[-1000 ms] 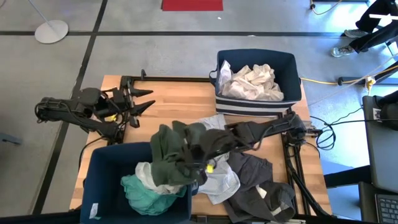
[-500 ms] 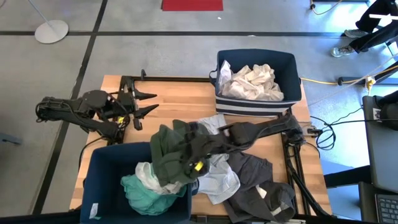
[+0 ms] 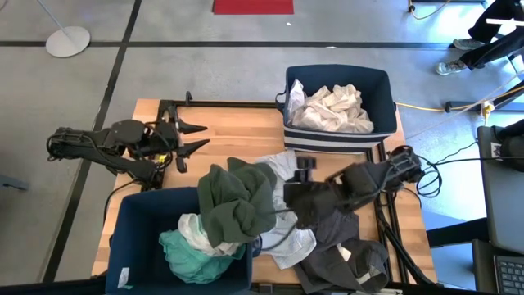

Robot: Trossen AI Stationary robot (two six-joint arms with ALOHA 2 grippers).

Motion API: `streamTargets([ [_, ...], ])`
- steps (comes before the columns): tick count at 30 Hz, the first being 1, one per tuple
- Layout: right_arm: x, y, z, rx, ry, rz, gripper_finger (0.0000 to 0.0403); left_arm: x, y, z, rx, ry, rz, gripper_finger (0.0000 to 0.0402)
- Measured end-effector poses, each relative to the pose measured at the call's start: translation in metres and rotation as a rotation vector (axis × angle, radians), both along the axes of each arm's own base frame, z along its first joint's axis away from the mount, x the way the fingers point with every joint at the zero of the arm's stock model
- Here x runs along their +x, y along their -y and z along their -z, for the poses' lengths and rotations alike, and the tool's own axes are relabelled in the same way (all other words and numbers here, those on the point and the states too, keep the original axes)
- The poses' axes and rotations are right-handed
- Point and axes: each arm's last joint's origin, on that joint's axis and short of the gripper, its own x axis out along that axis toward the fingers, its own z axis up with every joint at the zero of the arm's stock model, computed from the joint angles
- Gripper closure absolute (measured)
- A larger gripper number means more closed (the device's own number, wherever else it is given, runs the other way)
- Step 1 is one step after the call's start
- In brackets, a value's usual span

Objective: Sort clothes
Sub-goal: Put the dark green polo shirt into the bottom laundry bin

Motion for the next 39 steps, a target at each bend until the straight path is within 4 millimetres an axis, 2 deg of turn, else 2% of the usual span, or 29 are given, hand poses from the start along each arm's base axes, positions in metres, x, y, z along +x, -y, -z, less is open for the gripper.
streamTargets([
  [6,-0.014,-0.004,0.041,-0.192,-0.092,0.112,0.0210,0.011,0.002,0.007,-0.016,-0.051,0.036,0.0235],
  [11,-0.035,0.008,0.083,-0.159,-0.039,0.176,0.0210,0.023,0.004,0.014,-0.013,-0.107,0.037,0.0235],
  [16,-0.052,0.017,0.147,-0.041,0.137,0.166,0.0210,0.033,0.006,0.019,0.008,-0.149,0.039,0.0235],
  [20,-0.055,0.018,0.209,0.019,0.236,0.105,0.0210,0.036,0.006,0.021,0.009,-0.156,0.038,0.0235],
  [24,-0.050,0.017,0.249,0.035,0.381,0.075,0.0210,0.037,0.006,0.021,-0.017,-0.150,0.034,0.0235],
  [29,-0.035,0.016,0.264,-0.054,0.511,0.078,0.0210,0.038,0.006,0.023,-0.026,-0.157,0.032,0.0235],
  [36,-0.008,0.029,0.273,-0.087,0.555,0.084,0.0210,0.042,0.007,0.025,-0.029,-0.169,0.030,0.0235],
  [39,0.001,0.034,0.275,-0.045,0.538,0.049,0.0210,0.044,0.007,0.027,-0.027,-0.180,0.030,0.0235],
])
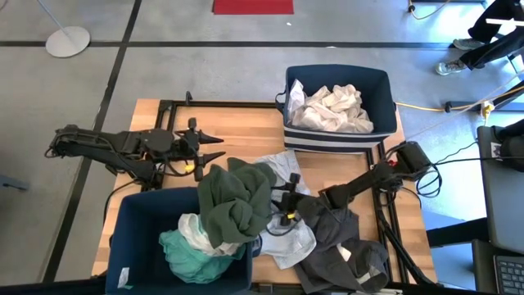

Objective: Sort clothes
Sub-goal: Put the dark green polo shirt into the bottom laundry bin

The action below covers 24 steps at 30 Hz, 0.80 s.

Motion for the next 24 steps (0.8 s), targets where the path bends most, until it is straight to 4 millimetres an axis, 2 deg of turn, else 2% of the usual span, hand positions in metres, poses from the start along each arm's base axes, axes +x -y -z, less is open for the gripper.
streamTargets([
  [4,0.009,0.002,0.000,0.018,-0.025,-0.106,0.0210,0.001,0.000,0.001,0.001,-0.006,0.000,0.0235],
  [13,0.022,0.011,-0.006,-0.016,-0.014,-0.106,0.0210,0.001,0.000,0.001,0.001,-0.010,0.000,0.0235],
  [17,0.031,0.017,-0.010,0.041,-0.006,-0.192,0.0210,0.001,0.000,0.001,0.001,-0.010,0.000,0.0235],
  [21,0.029,0.015,-0.004,0.041,-0.118,-0.236,0.0210,0.001,0.000,0.002,0.000,-0.013,0.000,0.0235],
  [24,0.020,0.010,0.000,0.041,-0.233,-0.203,0.0210,0.001,0.000,0.003,-0.003,-0.027,-0.002,0.0235],
])
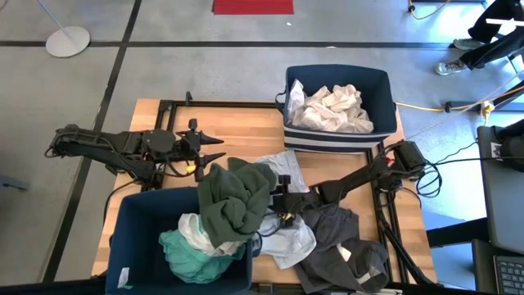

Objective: Sort clothes
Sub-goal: Put the dark green polo shirt into the bottom laundry bin

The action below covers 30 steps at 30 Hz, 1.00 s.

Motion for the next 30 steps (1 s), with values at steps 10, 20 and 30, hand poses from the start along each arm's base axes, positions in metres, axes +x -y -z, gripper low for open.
streamTargets([
  [10,0.018,-0.007,0.001,-0.083,0.255,0.128,0.0210,0.000,0.000,0.000,-0.003,0.000,0.000,0.0235],
  [20,0.031,0.024,-0.007,-0.195,0.389,0.325,0.0210,0.000,0.000,0.000,-0.001,-0.002,0.000,0.0235],
  [30,0.061,0.039,-0.026,-0.147,0.401,0.086,0.0221,0.000,0.000,0.000,-0.004,-0.002,-0.001,0.0235],
])
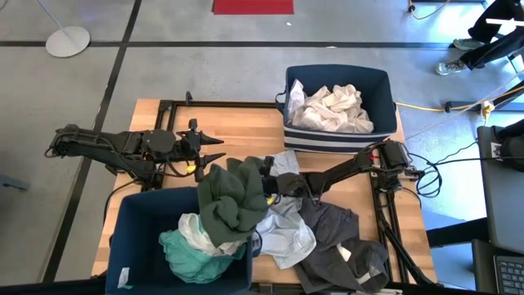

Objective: Sort clothes
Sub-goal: Put the dark green polo shirt into the bottom laundry bin

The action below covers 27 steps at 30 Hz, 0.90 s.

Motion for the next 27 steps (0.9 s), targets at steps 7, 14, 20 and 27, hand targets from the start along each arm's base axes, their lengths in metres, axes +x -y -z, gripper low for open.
streamTargets([
  [7,0.006,-0.008,-0.023,-0.171,-0.007,-0.036,0.0384,-0.001,0.001,-0.001,-0.008,0.007,0.004,0.0235],
  [14,0.009,-0.013,-0.076,-0.336,0.012,0.040,0.0365,-0.018,0.002,-0.012,-0.022,0.080,0.026,0.0235],
  [20,0.020,-0.028,-0.124,-0.388,0.003,-0.055,0.0396,-0.042,-0.002,-0.024,-0.040,0.177,0.026,0.0235],
  [27,0.026,-0.039,-0.176,-0.352,0.117,-0.269,0.0386,-0.063,-0.005,-0.034,-0.053,0.261,0.026,0.0235],
])
